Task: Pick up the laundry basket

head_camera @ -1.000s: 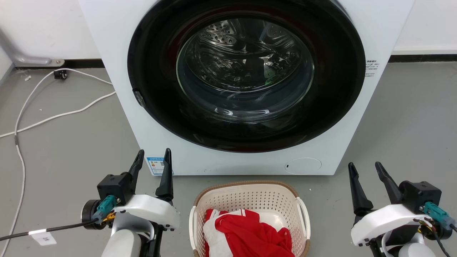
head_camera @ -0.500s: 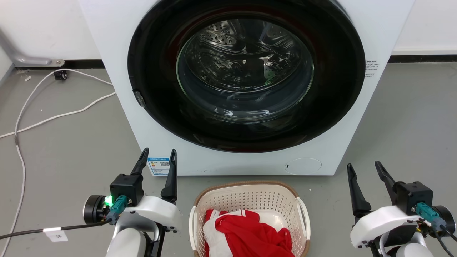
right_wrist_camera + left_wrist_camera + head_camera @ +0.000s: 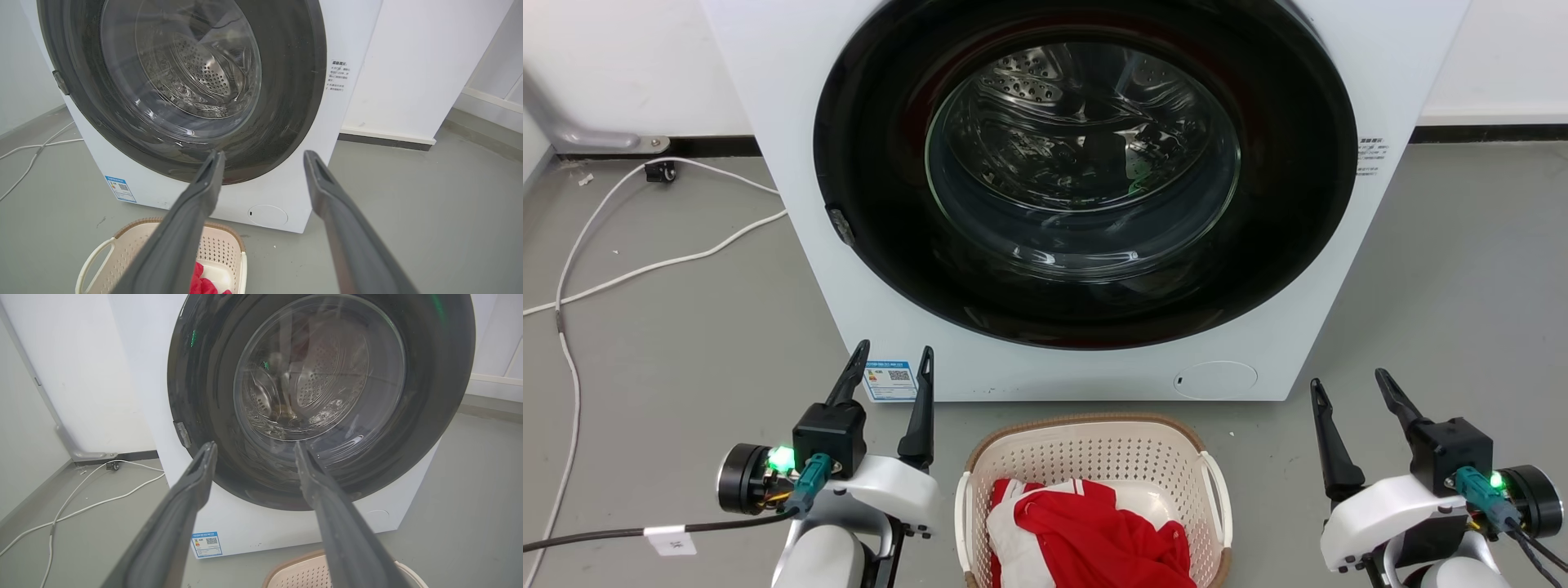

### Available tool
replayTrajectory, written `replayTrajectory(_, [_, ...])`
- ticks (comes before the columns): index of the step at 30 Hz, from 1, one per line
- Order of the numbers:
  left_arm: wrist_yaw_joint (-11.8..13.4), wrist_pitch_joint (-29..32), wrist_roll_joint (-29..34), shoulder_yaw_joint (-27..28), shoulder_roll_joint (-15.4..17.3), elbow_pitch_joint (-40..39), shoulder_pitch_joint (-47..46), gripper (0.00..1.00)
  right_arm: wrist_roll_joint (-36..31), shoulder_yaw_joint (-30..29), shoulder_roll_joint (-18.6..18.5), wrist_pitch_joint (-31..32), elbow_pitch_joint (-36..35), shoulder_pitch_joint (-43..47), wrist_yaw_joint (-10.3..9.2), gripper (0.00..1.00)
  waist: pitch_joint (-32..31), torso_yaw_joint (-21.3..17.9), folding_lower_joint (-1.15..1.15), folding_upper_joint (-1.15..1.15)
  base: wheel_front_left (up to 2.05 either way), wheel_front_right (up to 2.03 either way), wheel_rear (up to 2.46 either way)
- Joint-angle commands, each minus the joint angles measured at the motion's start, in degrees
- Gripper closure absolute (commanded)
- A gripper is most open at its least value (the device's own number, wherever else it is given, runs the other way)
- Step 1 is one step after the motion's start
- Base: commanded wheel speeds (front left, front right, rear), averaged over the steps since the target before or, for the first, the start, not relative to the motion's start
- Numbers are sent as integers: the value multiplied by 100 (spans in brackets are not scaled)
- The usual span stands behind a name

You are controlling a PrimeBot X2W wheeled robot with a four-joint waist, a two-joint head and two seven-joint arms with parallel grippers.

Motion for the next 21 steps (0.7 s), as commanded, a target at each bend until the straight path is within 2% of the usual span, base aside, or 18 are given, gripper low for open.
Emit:
replayTrajectory(1, [-4,-53,89,-4,-9,16,-63,0,-119,7,-1,-31,1,51,-2,0,-1,4,0,0,0,0,0])
replayTrajectory(21, [-99,-79,-41,74,-97,243,-78,0,-28,-52,0,-53,93,23,-2,0,4,11,0,0,0,0,0])
